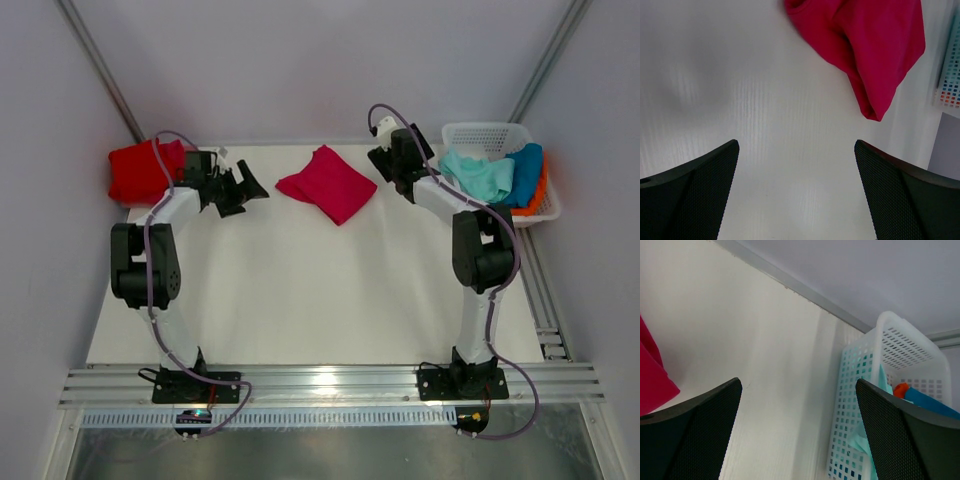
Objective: Fold and stack the t-shirts
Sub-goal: Fold the tshirt
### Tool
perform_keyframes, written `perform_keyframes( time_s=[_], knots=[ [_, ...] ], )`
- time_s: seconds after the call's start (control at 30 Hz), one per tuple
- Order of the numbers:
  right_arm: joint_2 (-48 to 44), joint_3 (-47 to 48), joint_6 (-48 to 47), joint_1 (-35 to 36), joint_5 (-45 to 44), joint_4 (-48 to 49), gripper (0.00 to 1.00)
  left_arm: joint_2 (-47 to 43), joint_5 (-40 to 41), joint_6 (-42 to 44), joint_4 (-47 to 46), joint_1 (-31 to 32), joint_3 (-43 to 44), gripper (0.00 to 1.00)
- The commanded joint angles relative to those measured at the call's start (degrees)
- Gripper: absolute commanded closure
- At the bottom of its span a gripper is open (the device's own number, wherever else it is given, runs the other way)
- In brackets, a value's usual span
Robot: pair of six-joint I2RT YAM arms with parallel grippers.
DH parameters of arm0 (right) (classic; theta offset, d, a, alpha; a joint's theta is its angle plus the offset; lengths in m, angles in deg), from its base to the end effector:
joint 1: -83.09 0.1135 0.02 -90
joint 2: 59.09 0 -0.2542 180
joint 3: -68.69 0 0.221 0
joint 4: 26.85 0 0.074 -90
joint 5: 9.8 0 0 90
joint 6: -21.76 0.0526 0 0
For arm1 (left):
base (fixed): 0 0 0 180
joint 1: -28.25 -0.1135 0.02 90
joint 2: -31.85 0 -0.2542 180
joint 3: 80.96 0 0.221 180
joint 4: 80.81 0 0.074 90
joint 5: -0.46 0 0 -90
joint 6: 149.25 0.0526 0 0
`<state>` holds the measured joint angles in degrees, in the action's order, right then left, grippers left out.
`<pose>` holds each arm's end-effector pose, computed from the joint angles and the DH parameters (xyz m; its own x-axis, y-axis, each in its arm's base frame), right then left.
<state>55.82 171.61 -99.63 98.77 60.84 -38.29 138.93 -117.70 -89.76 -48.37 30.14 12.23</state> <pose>0.4444 0.1066 0.2490 -0.3465 -0.6077 -0.7146 -0.1671 0.7896 -0.5904 0.3913 -0.0377 0.2164 -0.8030 -0.4213 -0.4216 -0.0614 0.7620 -0.6447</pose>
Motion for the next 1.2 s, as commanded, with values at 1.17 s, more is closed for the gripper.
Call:
perform_keyframes(
  time_s=[1.17],
  knots=[
    [30.98, 32.82, -3.93, -0.21, -7.98, -1.33, 0.01, 8.05, 0.74, 1.59, -0.87, 5.05, 3.61, 0.01]
  ],
)
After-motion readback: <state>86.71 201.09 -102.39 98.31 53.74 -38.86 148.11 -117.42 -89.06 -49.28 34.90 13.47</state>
